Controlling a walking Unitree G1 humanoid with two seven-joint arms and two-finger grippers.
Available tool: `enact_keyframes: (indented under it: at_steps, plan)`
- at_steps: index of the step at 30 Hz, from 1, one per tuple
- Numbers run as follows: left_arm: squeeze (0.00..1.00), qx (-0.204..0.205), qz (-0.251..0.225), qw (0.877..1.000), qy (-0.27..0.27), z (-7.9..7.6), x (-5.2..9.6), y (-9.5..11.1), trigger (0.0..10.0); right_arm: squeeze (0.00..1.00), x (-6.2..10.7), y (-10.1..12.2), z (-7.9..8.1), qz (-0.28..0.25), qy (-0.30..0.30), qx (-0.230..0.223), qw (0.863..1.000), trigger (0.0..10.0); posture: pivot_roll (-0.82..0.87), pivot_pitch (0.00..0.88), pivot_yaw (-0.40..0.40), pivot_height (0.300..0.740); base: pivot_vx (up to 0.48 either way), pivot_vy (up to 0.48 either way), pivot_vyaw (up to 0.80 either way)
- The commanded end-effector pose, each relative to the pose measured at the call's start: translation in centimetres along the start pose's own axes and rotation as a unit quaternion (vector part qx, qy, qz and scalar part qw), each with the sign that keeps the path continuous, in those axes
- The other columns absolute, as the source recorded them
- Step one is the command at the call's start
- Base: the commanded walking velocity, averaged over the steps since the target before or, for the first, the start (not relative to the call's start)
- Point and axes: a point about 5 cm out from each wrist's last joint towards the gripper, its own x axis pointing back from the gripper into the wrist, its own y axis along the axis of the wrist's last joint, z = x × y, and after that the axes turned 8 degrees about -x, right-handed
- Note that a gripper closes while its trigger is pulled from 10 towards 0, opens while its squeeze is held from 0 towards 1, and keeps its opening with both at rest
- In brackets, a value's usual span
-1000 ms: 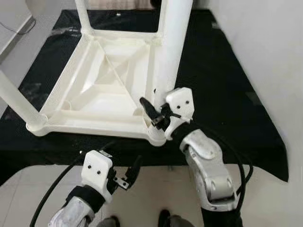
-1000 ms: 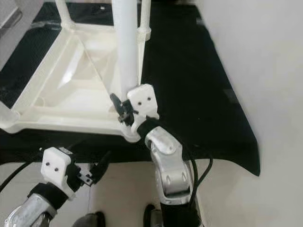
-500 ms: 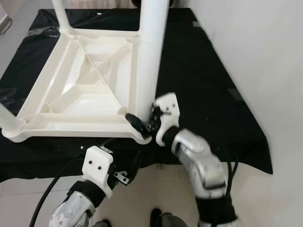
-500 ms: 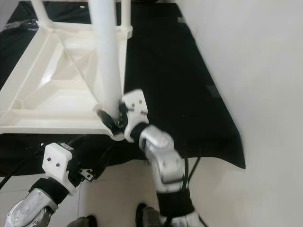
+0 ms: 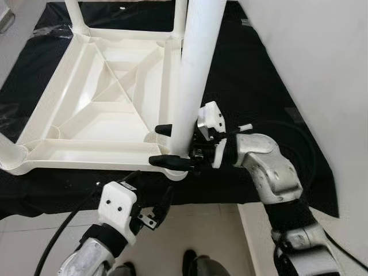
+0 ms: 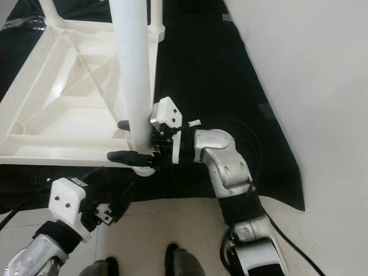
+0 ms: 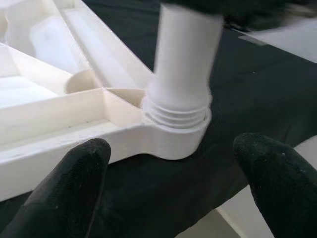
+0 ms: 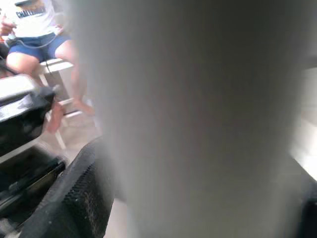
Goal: Building children table
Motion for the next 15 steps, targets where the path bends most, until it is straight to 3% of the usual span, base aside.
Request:
enact_keyframes:
  at_steps: [1, 3, 4, 5, 11, 15]
  plan:
    - [0.0, 0.002, 0.011, 1.0, 0.0, -0.1, 0.5, -0.1, 10.0, 0.0, -0.3, 0.2, -0.1, -0.013, 0.017, 0.004, 1.0, 10.0, 0.16, 0.318, -0.084, 0.74, 0.0, 0.0, 0.0]
    - [0.0, 0.001, 0.013, 1.0, 0.002, -0.1, 0.6, -0.1, 10.0, 0.0, -0.3, 0.5, -0.6, -0.016, 0.026, 0.008, 0.999, 10.0, 0.16, 0.32, -0.083, 0.74, 0.0, 0.0, 0.0]
    - [0.0, 0.001, 0.014, 1.0, 0.003, -0.1, 0.7, 0.0, 10.0, 0.0, -0.2, 0.7, -0.8, -0.015, 0.039, 0.011, 0.999, 3.6, 0.16, 0.322, -0.082, 0.74, 0.0, 0.0, 0.0]
    - [0.0, 0.0, 0.015, 1.0, 0.004, -0.1, 0.8, 0.0, 10.0, 0.0, -0.1, 0.8, -0.9, -0.011, 0.056, 0.011, 0.998, 0.0, 0.17, 0.326, -0.082, 0.74, 0.0, 0.0, 0.0]
    - [0.0, 0.0, 0.019, 1.0, 0.005, 0.0, 1.0, 0.0, 10.0, 0.0, 1.1, 0.6, -0.8, -0.005, 0.091, -0.002, 0.996, 0.0, 0.16, 0.326, -0.077, 0.74, 0.0, 0.0, 0.0]
    - [0.0, 0.001, 0.021, 1.0, 0.004, 0.0, 0.9, -0.1, 10.0, 0.0, 2.6, 0.0, -0.5, -0.002, 0.07, -0.001, 0.998, 0.0, 0.15, 0.32, -0.08, 0.74, 0.0, 0.0, 0.0]
